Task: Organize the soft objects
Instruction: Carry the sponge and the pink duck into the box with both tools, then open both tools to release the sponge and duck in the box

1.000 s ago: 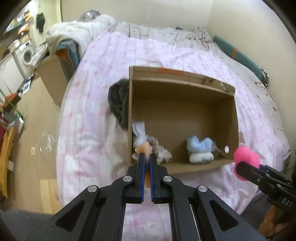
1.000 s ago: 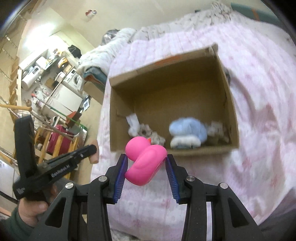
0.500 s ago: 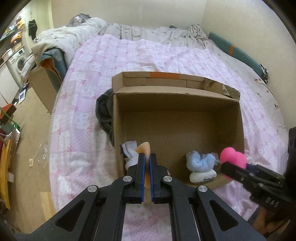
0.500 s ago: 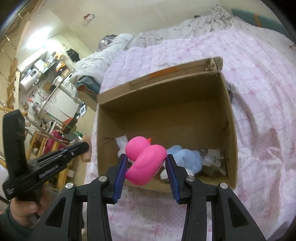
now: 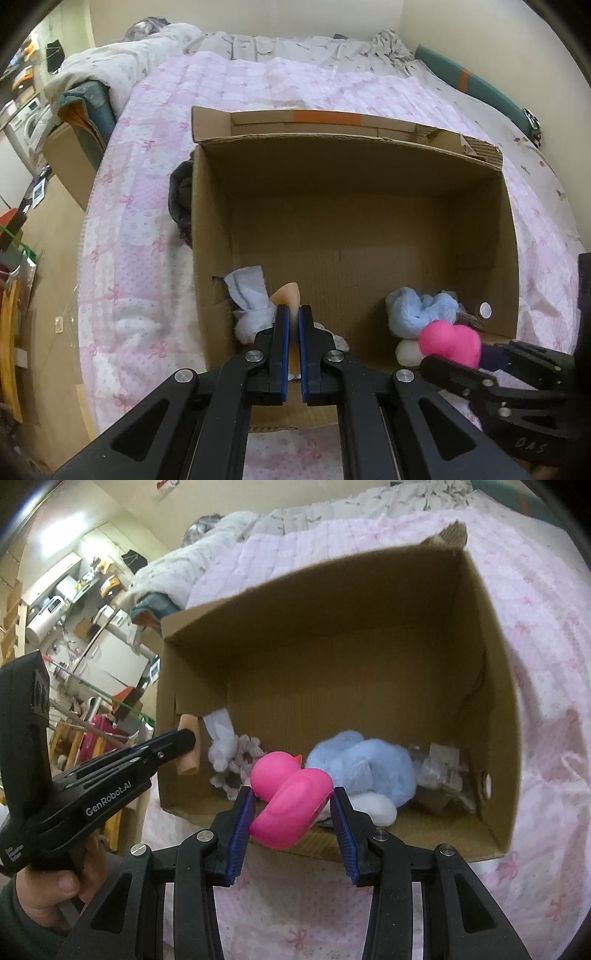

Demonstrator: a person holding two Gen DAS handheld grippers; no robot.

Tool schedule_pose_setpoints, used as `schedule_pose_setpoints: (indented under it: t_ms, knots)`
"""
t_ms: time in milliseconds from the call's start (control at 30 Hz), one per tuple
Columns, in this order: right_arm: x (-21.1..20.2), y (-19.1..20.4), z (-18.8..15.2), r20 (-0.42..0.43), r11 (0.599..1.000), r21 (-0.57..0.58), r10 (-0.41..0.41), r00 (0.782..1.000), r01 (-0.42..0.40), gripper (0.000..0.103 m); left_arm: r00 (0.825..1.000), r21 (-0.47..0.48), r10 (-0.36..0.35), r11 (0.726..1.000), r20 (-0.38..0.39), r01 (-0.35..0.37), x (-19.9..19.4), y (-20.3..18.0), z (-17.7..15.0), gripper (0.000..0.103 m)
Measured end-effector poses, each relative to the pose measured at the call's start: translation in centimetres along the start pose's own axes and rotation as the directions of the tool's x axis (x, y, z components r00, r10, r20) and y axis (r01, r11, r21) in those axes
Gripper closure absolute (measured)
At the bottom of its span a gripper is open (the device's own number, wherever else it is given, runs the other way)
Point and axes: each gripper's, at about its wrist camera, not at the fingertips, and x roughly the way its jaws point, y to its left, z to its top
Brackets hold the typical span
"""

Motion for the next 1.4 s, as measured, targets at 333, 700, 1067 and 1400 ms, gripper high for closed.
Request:
schedule_pose_setpoints:
  t_ms: [333,700,1067,1400]
  knots:
    - [1.4,-0.6,-0.5,-0.055,1.000,0.015,-0.004,0.998,0.005,0.059,1.000,-0.012,0.013,1.000,-0.028,-0.014,1.1,0.3,-0.4,0.098]
    - [1.4,-0.7,-0.5,-0.054,0.999,0.040,0.000,0.999,0.002,0.059,0.999,0.006,0.022,1.000,-0.034,-0.022,1.7,0.2,-0.8,0.098]
    - [0.8,-2.0,-0.2,-0.027,0.993,0.111,0.039,0.999,-0.036,0.051,0.996,-0.087,-0.056,0.995,-0.067,0.050,1.7,1.3,-0.7,0.046]
    - [-4.5,-0.8,0.7,0.228,0.998,0.050,-0.043,0.973,0.032,0.017,0.996,-0.100,-0.030,0.994,0.083,0.039,-2.3,2.0,-0.4,0.039]
